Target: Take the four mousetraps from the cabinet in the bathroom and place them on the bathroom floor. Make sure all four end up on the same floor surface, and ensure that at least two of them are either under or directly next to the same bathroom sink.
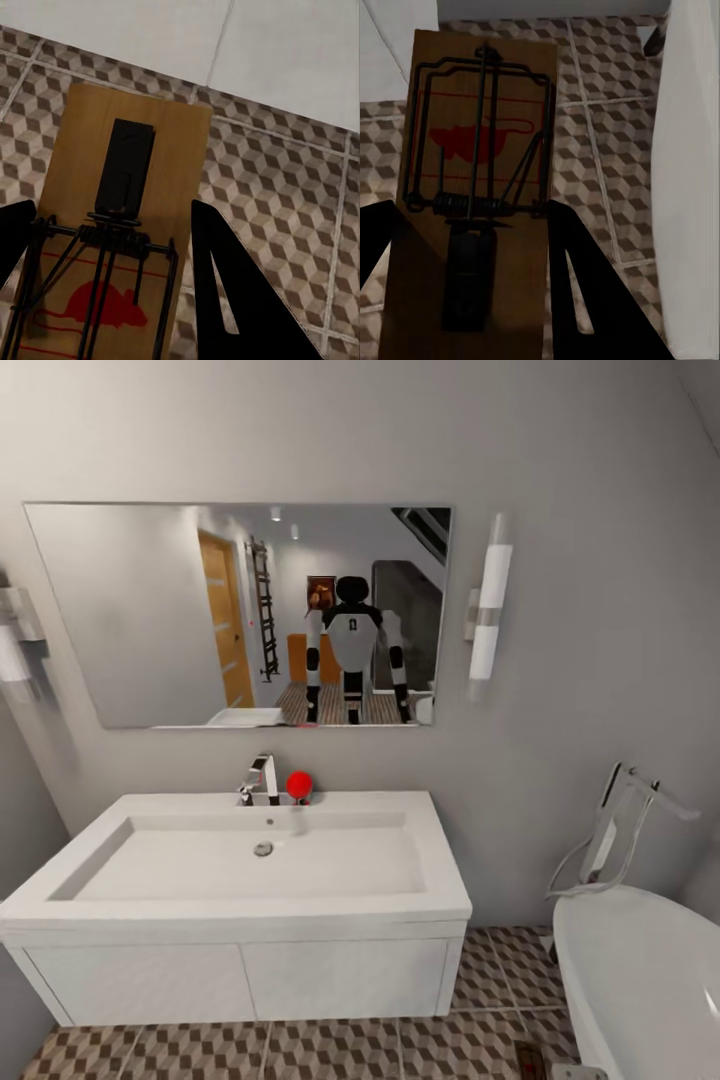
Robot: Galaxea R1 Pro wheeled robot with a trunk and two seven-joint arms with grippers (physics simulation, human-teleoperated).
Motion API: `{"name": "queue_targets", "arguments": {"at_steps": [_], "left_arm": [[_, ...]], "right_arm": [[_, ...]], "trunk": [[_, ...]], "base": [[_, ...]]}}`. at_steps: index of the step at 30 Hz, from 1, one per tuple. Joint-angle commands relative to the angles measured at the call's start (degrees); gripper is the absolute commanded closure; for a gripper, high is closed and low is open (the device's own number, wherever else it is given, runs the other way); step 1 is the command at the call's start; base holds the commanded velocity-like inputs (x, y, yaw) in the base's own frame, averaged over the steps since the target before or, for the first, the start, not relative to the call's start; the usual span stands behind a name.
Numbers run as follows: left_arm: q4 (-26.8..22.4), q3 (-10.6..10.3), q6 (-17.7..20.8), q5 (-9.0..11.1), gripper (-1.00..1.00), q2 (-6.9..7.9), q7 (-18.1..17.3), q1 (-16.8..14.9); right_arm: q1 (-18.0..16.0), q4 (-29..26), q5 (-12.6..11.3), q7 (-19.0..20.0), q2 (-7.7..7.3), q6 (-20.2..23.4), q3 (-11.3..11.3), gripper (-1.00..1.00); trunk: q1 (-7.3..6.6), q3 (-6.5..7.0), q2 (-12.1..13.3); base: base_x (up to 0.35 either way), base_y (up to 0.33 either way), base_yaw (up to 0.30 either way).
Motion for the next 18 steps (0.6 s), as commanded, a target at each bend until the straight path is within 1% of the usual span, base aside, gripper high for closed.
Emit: {"name": "queue_targets", "arguments": {"at_steps": [1, 4, 11, 18], "left_arm": [[0.2, 0.0, -0.3, 0.1, 1.0, 0.01, -0.4, -0.1], [0.2, 0.0, -0.4, 0.1, 1.0, 0.02, -0.4, -0.1], [0.3, 0.0, -0.4, 0.1, 1.0, 0.05, -0.4, -0.1], [0.3, 0.0, -0.4, 0.1, 1.0, 0.05, -0.4, -0.1]], "right_arm": [[-0.1, 0.2, -0.6, 0.1, 0.02, -0.3, 0.5, 1.0], [-0.1, 0.2, -0.6, 0.1, 0.02, -0.3, 0.5, 1.0], [-0.1, 0.2, -0.6, 0.1, 0.02, -0.3, 0.5, 1.0], [-0.1, 0.2, -0.6, 0.1, 0.02, -0.2, 0.5, 1.0]], "trunk": [[0.01, -0.03, -0.1], [0.01, -0.03, -0.1], [0.01, -0.03, -0.1], [0.01, -0.03, -0.1]], "base": [[-0.131, 0.257, 0.0], [-0.077, 0.184, 0.0], [-0.015, 0.036, 0.006], [-0.001, 0.003, 0.147]]}}
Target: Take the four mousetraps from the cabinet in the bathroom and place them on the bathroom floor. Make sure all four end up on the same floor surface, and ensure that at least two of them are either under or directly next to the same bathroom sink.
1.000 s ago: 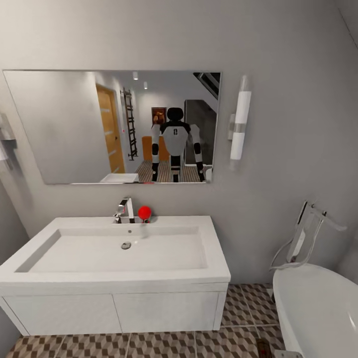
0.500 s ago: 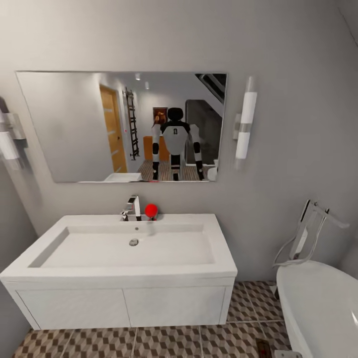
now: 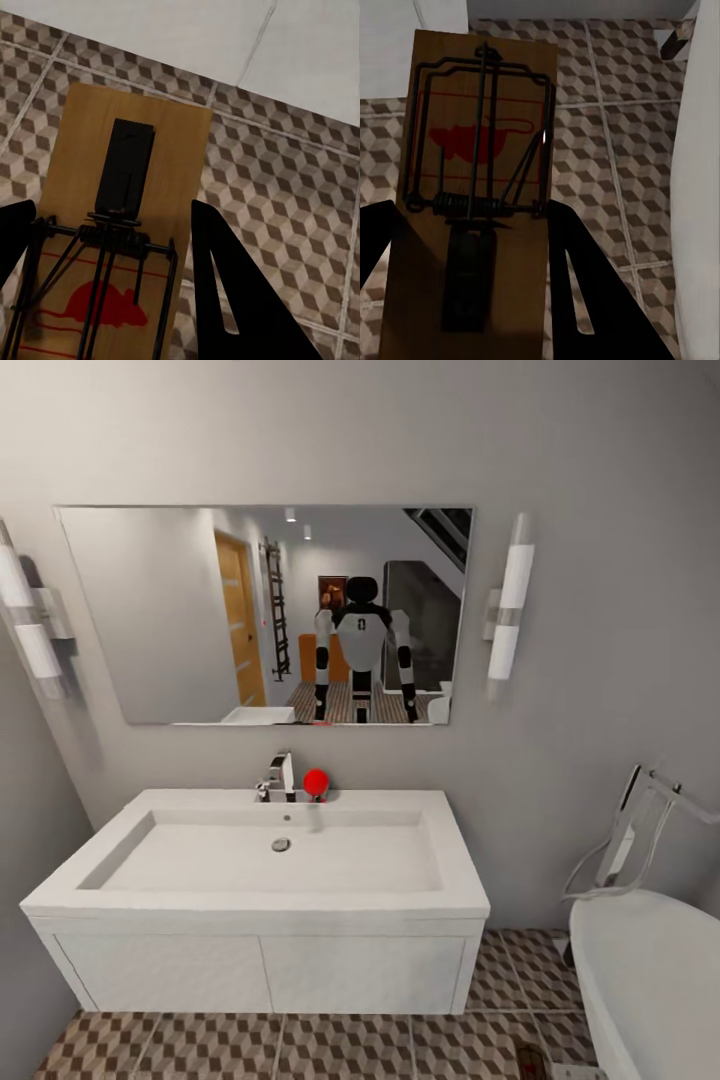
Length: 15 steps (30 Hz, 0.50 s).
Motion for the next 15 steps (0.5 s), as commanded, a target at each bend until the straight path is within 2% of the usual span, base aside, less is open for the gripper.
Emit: {"name": "queue_targets", "arguments": {"at_steps": [1, 15], "left_arm": [[0.2, 0.0, -0.4, 0.2, 1.0, -0.01, -0.4, -0.1], [0.3, 0.0, -0.4, 0.2, 1.0, -0.04, -0.5, -0.1]], "right_arm": [[0.0, 0.2, -0.6, 0.1, 0.01, -0.3, 0.5, 1.0], [0.0, 0.2, -0.7, 0.1, 0.01, -0.3, 0.5, 1.0]], "trunk": [[0.02, -0.02, 0.0], [0.02, -0.02, 0.0]], "base": [[0.0, 0.0, 0.07], [0.0, 0.0, 0.012]]}}
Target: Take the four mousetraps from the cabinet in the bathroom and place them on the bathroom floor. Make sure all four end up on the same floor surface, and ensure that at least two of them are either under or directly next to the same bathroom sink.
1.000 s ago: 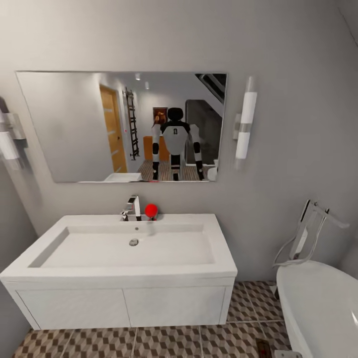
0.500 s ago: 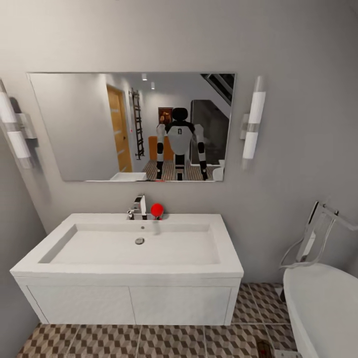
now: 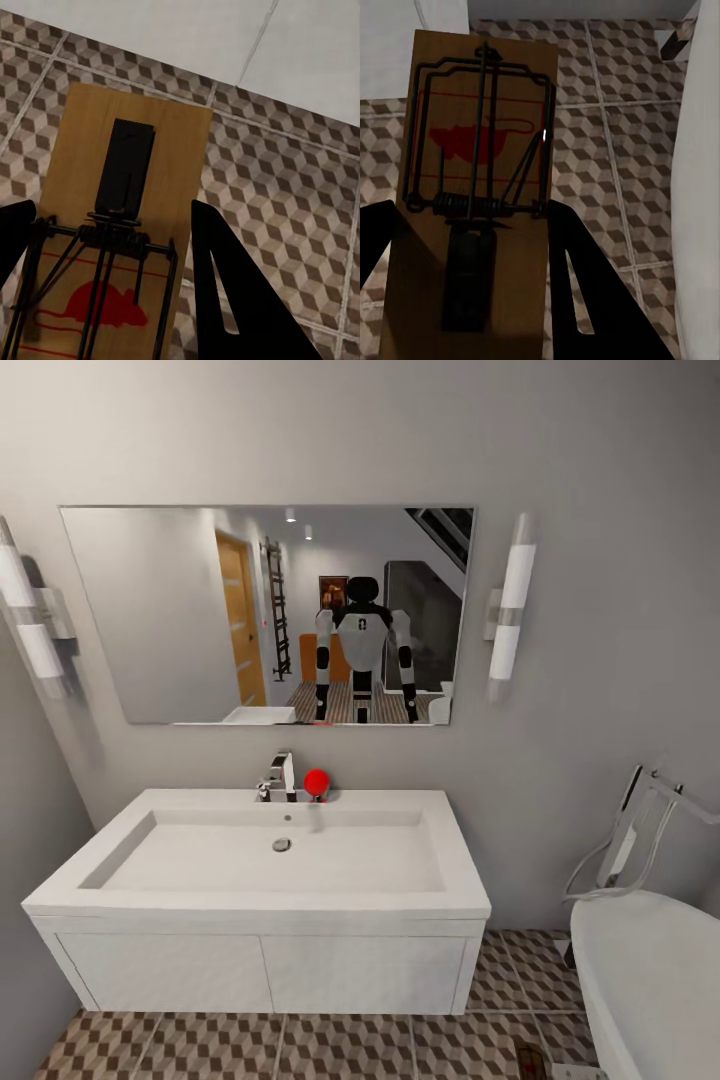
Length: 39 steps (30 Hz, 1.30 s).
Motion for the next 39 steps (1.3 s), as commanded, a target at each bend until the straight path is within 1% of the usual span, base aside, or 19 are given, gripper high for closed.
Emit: {"name": "queue_targets", "arguments": {"at_steps": [1, 7, 15, 34, 39], "left_arm": [[0.2, 0.0, -0.4, 0.2, 1.0, 0.01, -0.4, -0.1], [0.2, 0.0, -0.3, 0.2, 1.0, 0.01, -0.4, -0.1], [0.2, 0.0, -0.3, 0.2, 1.0, 0.01, -0.4, -0.1], [0.2, 0.0, -0.3, 0.2, 1.0, 0.03, -0.4, -0.1], [0.2, 0.1, -0.3, 0.2, 1.0, 0.09, -0.4, -0.1]], "right_arm": [[-0.1, 0.2, -0.6, 0.1, 0.02, -0.3, 0.5, 1.0], [-0.1, 0.2, -0.6, 0.2, 0.02, -0.2, 0.5, 1.0], [-0.1, 0.2, -0.6, 0.2, 0.0, -0.3, 0.5, 1.0], [-0.1, 0.2, -0.6, 0.2, 0.02, -0.3, 0.5, 1.0], [-0.1, 0.2, -0.6, 0.1, 0.02, -0.3, 0.5, 1.0]], "trunk": [[0.02, -0.02, 0.0], [0.02, 0.02, 0.0], [0.02, 0.16, 0.0], [0.02, 0.23, 0.0], [0.02, 0.23, 0.0]], "base": [[0.0, 0.0, 0.0], [0.0, 0.0, -0.003], [0.0, 0.0, -0.08], [0.0, 0.0, -0.003], [0.19, 0.016, 0.0]]}}
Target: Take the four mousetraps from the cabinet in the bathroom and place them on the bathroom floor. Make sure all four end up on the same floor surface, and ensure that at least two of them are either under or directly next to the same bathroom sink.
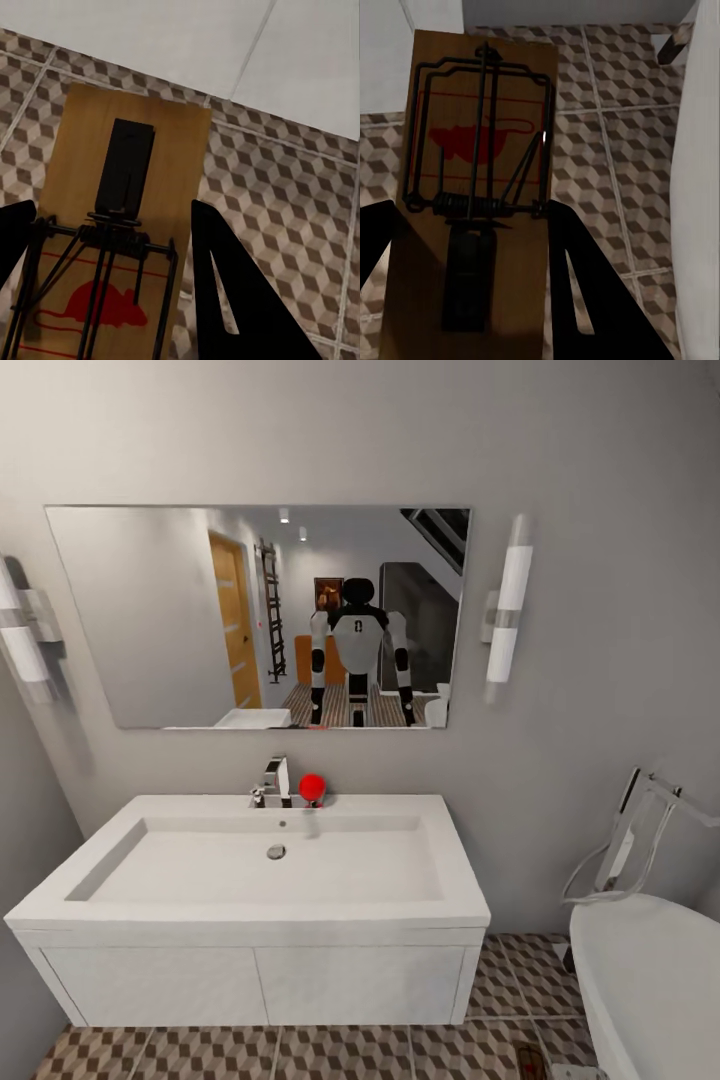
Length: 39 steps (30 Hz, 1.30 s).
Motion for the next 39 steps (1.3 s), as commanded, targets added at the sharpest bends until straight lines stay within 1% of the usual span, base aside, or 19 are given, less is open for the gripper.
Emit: {"name": "queue_targets", "arguments": {"at_steps": [1, 5, 16, 26, 39], "left_arm": [[0.3, 0.0, -0.3, 0.2, 1.0, 0.01, -0.4, -0.1], [0.3, 0.0, -0.4, 0.2, 1.0, -0.04, -0.4, -0.1], [0.3, 0.0, -0.4, 0.2, 1.0, -0.07, -0.4, -0.1], [0.3, 0.0, -0.3, 0.2, 1.0, -0.02, -0.4, -0.1], [0.3, 0.0, -0.3, 0.2, 1.0, -0.05, -0.4, -0.1]], "right_arm": [[-0.1, 0.2, -0.6, 0.1, 0.02, -0.3, 0.5, 1.0], [-0.1, 0.2, -0.6, 0.1, 0.02, -0.3, 0.5, 1.0], [-0.1, 0.2, -0.6, 0.1, 0.0, -0.3, 0.5, 1.0], [-0.1, 0.2, -0.6, 0.1, 0.02, -0.3, 0.5, 1.0], [-0.1, 0.2, -0.6, 0.1, -0.01, -0.3, 0.5, 1.0]], "trunk": [[0.05, -0.02, 0.0], [0.05, -0.02, 0.0], [0.05, -0.02, 0.0], [0.05, -0.02, 0.0], [0.05, -0.02, 0.0]], "base": [[0.266, 0.079, 0.0], [0.123, 0.039, 0.0], [0.011, 0.007, 0.0], [0.0, 0.209, 0.0], [0.0, 0.043, 0.0]]}}
